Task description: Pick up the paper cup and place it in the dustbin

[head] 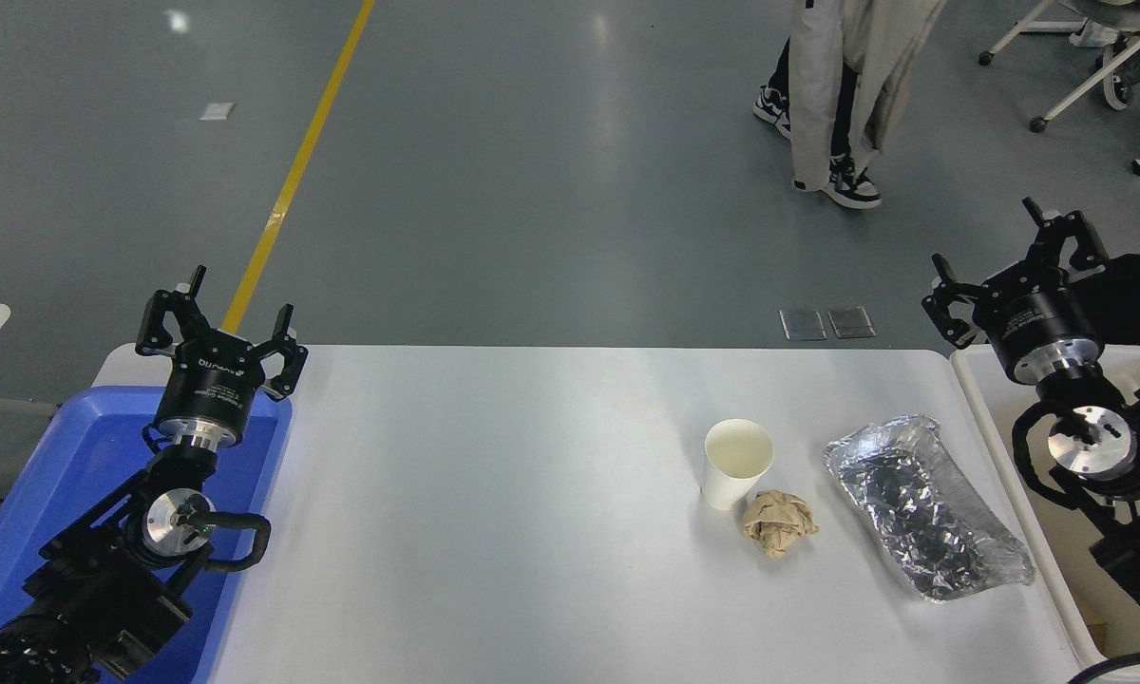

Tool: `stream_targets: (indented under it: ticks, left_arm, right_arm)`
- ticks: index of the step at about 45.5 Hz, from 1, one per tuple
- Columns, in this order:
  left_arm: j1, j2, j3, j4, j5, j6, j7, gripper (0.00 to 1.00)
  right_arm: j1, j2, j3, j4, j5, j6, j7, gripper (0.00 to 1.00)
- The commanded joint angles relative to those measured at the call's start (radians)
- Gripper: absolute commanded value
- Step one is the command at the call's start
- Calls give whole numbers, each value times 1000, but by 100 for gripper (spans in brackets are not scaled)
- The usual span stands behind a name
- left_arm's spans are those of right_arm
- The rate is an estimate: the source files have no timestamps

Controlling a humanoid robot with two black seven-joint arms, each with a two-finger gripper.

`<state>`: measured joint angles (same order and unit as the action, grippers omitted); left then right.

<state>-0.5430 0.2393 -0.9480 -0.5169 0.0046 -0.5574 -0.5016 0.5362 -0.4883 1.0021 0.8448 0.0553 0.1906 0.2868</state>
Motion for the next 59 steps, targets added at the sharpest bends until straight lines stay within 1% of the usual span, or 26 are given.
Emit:
stream_targets:
  ticks: [1, 59]
  left_arm:
    - [0, 0, 0, 0, 0, 1, 0, 98]
    - [0, 2, 0, 0, 0, 1, 0, 98]
  right_arm:
    - [-1, 2, 0, 0, 0, 0, 0, 100]
    - [4, -4, -22, 0, 0, -2, 0, 100]
